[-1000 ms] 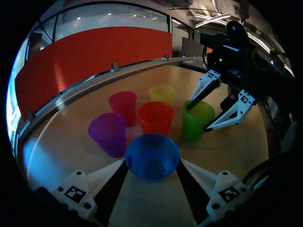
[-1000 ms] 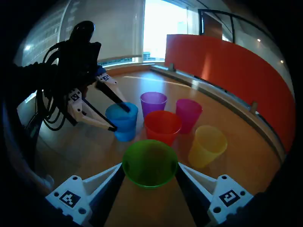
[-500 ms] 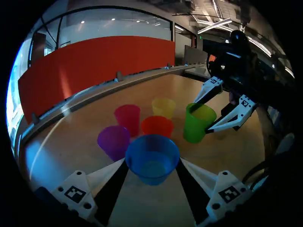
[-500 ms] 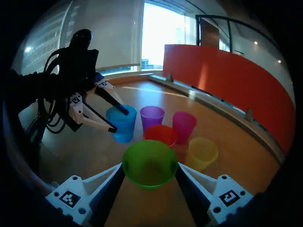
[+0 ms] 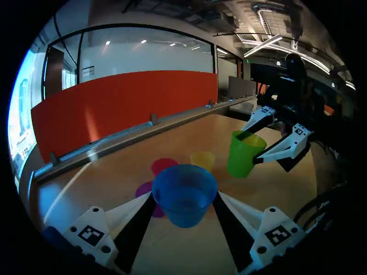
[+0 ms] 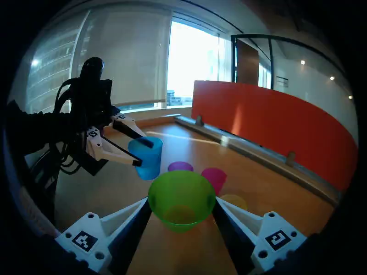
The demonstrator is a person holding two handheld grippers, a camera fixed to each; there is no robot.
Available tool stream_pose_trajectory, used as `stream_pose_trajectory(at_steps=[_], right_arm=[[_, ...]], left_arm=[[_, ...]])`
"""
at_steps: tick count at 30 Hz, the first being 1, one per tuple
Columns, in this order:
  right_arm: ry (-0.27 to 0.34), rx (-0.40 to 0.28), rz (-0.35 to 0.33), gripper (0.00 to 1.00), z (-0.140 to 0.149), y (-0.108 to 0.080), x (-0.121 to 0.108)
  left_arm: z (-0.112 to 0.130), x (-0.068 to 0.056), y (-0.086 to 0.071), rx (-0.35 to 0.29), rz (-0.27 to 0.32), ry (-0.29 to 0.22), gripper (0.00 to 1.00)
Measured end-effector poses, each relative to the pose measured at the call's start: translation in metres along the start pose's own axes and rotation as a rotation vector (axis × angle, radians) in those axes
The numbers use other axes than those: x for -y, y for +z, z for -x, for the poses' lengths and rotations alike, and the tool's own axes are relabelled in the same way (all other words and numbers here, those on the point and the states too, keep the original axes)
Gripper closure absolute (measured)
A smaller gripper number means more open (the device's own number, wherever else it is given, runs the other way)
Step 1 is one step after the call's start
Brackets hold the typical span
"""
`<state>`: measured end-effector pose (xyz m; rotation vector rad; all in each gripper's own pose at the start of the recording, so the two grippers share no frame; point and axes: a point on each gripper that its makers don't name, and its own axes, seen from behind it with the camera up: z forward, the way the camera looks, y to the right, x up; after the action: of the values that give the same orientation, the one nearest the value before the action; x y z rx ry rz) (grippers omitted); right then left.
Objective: Pour water
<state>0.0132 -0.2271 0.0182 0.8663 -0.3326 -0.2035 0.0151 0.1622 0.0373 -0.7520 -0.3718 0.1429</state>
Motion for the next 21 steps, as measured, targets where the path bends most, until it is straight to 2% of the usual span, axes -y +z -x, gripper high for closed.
stream_pose_trajectory(at_steps=[12,21], right_arm=[[-0.005,-0.084,0.013,0.09,-0.03,-0.012,0.01],[-0.003,-0.146,0.022,0.09,-0.047,-0.017,0.013]], left_arm=[[-0.03,-0.005,-0.019,-0.08,-0.016,0.002,0.15],[-0.049,-0.001,-0.029,-0.126,-0.029,-0.005,0.15]])
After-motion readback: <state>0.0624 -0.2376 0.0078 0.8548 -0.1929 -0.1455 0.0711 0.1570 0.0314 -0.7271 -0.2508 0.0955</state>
